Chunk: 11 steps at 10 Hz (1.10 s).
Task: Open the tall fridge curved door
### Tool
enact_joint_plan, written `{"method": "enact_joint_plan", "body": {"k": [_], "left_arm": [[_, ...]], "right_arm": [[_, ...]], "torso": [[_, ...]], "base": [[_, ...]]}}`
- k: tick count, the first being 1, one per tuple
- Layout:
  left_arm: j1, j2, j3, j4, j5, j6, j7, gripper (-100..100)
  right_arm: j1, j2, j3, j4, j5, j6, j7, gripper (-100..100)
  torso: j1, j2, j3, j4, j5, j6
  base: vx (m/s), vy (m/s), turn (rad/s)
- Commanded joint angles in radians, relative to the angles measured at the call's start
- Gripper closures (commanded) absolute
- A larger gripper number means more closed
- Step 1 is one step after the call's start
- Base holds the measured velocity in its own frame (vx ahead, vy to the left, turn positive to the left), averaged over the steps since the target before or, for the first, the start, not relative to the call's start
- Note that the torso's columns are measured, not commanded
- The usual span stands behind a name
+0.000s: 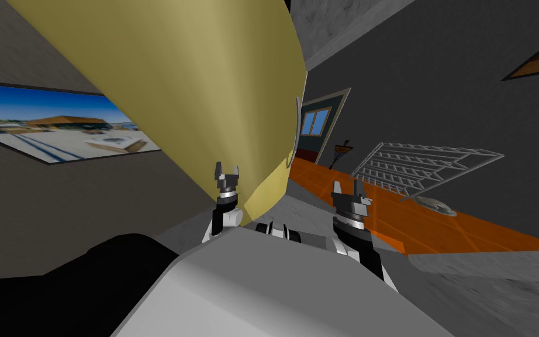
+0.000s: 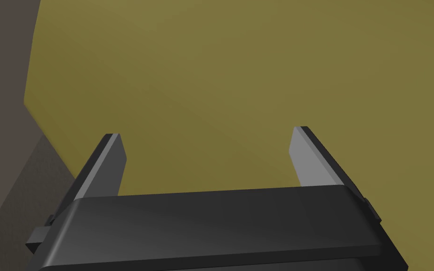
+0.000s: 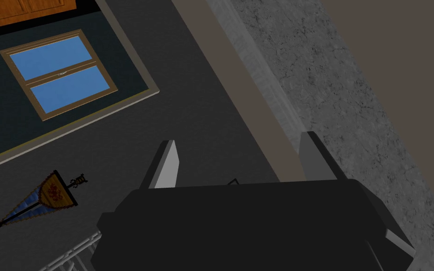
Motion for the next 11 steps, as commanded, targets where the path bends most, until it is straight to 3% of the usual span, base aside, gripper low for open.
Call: {"method": "enact_joint_plan", "body": {"k": [1,6,7,11], "left_arm": [[-0.016,0.072,0.01,0.022,0.008,0.002,0.004,-100],[-0.09,0.165,0.056,0.125,0.044,0.011,0.021,-100],[-0.13,0.183,0.081,0.176,0.064,0.016,0.03,-100],[-0.198,0.204,0.123,0.272,0.098,0.024,0.046,-100]], "right_arm": [[0.0,0.0,0.0,0.0,0.0,0.0,0.0,0],[0.0,0.0,0.0,0.0,0.0,0.0,0.0,0],[0.0,0.0,0.0,0.0,0.0,0.0,0.0,0],[0.0,0.0,0.0,0.0,0.0,0.0,0.0,0]], "torso": [[-0.001,0.033,-0.069,0.033,0.0,0.0],[-0.001,0.045,-0.095,0.046,0.0,0.0],[-0.002,0.046,-0.094,0.047,-0.001,0.0],[0.005,0.048,-0.093,0.047,0.001,0.0]], "base": [[0.025,-0.042,0.009],[0.059,-0.095,0.015],[0.091,-0.216,0.036],[0.081,-0.14,0.019]]}}
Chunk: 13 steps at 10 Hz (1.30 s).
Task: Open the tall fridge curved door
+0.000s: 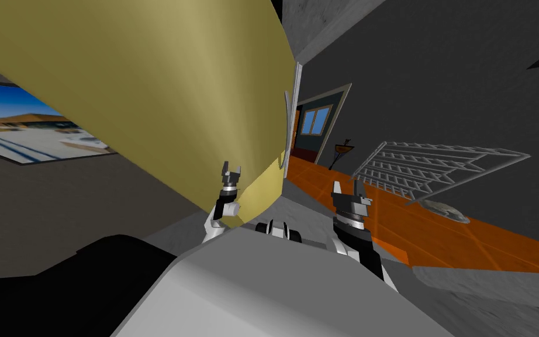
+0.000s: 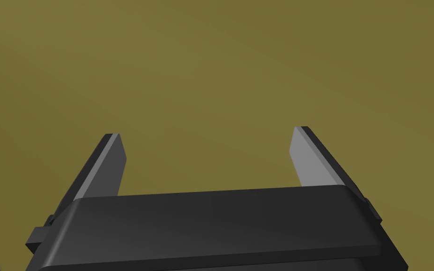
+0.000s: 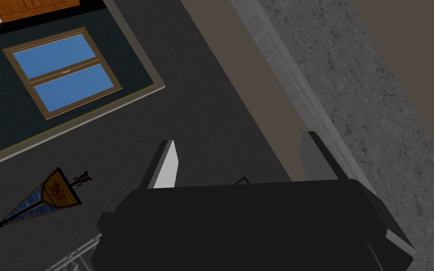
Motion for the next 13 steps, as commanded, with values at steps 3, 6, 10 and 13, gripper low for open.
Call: {"method": "enact_joint_plan", "body": {"k": [3,6,10,13], "left_arm": [[-0.085,0.023,0.053,0.121,0.042,0.005,0.021,-100],[-0.138,0.033,0.087,0.194,0.069,0.011,0.034,-100],[-0.226,0.043,0.142,0.314,0.113,0.021,0.054,-100],[-0.289,0.045,0.181,0.4,0.144,0.028,0.069,-100]], "right_arm": [[0.0,0.0,0.0,0.0,0.0,0.0,0.0,0],[0.0,0.0,0.0,0.0,0.0,0.0,0.0,0],[0.0,0.0,0.0,0.0,0.0,0.0,0.0,0],[0.0,0.0,0.0,0.0,0.0,0.0,0.0,0]], "torso": [[-0.004,-0.002,-0.001,-0.001,-0.001,0.0],[-0.005,-0.001,-0.001,0.0,-0.002,0.0],[-0.004,-0.016,-0.011,-0.004,-0.002,0.007],[-0.009,-0.035,-0.024,-0.009,-0.004,0.018]], "base": [[0.067,-0.116,0.019],[0.065,-0.136,0.023],[0.065,-0.156,0.047],[0.09,-0.184,0.057]]}}
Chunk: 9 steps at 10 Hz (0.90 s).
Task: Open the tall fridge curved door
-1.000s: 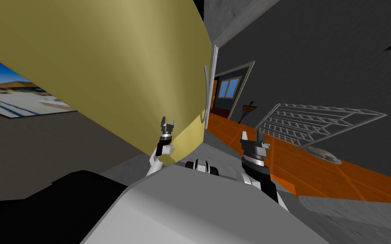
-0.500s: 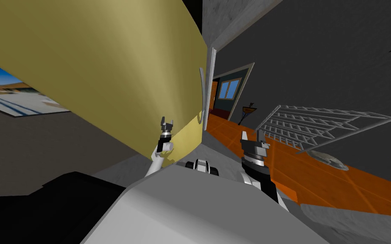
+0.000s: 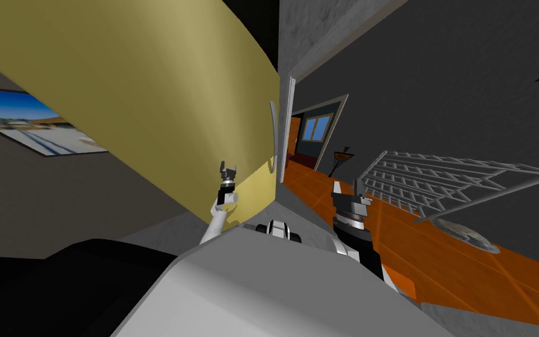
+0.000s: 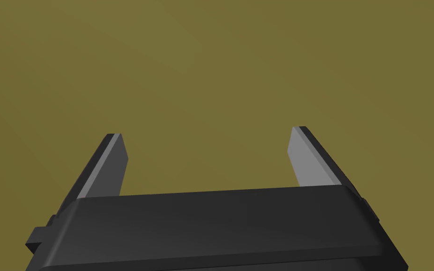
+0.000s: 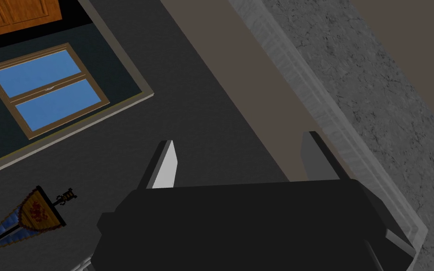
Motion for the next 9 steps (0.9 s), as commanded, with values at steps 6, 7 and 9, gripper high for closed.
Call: {"method": "enact_joint_plan", "body": {"k": [6,7,9], "left_arm": [[-0.132,-0.005,0.064,0.169,0.055,0.028,0.024,-100],[-0.16,-0.008,0.084,0.21,0.07,0.032,0.032,-100],[-0.192,-0.012,0.103,0.252,0.085,0.036,0.039,-100]], "right_arm": [[0.0,0.0,0.0,0.0,0.0,0.0,0.0,0],[0.0,0.0,0.0,0.0,0.0,0.0,0.0,0],[0.0,0.0,0.0,0.0,0.0,0.0,0.0,0]], "torso": [[-0.002,-0.001,-0.002,0.001,-0.002,0.008],[-0.001,-0.001,-0.001,0.0,-0.001,0.007],[0.0,0.001,0.0,0.0,-0.001,0.007]], "base": [[0.05,-0.118,0.013],[0.041,-0.112,0.044],[0.048,-0.107,0.001]]}}
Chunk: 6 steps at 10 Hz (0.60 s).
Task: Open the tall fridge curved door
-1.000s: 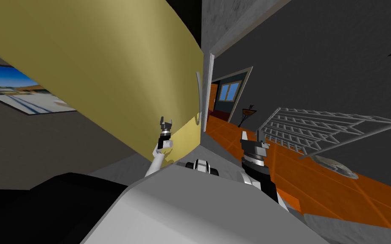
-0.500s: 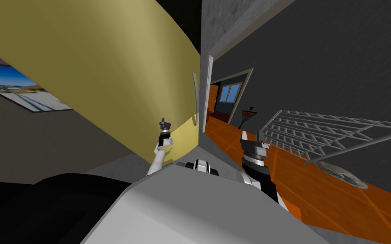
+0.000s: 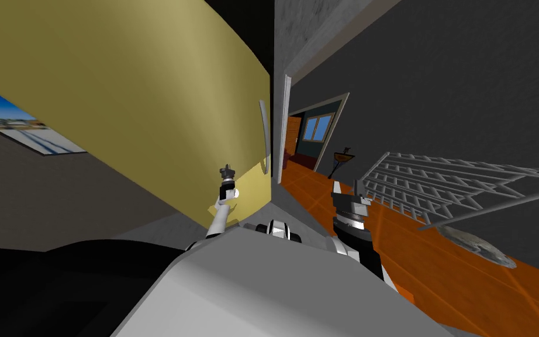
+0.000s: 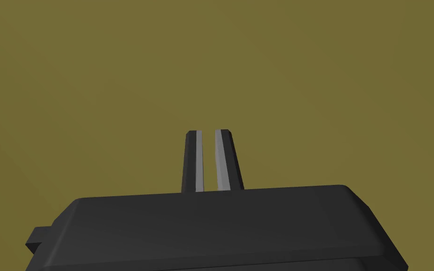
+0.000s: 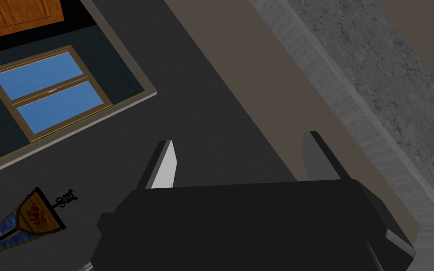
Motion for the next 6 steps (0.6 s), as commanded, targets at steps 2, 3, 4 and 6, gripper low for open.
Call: {"method": "enact_joint_plan", "body": {"k": [2,3,4,6], "left_arm": [[-0.08,-0.006,0.027,0.092,0.03,0.016,0.018,-100],[-0.082,-0.006,0.027,0.098,0.03,0.016,0.018,-100],[-0.112,-0.011,0.046,0.138,0.044,0.02,0.024,-100],[-0.14,-0.017,0.063,0.179,0.058,0.024,0.031,-100]], "right_arm": [[0.0,0.0,0.0,0.0,0.0,0.0,0.0,0],[0.0,0.0,0.0,0.0,0.0,0.0,0.0,0],[0.0,0.0,0.0,0.0,0.0,0.0,0.0,0],[0.0,0.0,0.0,0.0,0.0,0.0,0.0,0]], "torso": [[0.0,-0.003,-0.001,-0.002,0.001,0.002],[-0.001,-0.004,-0.002,-0.004,0.002,0.003],[0.002,-0.006,-0.003,-0.004,0.003,0.005],[0.002,-0.009,-0.006,-0.007,0.005,0.005]], "base": [[0.06,-0.117,0.047],[0.046,-0.096,0.017],[0.072,-0.111,0.033],[0.044,-0.11,0.016]]}}
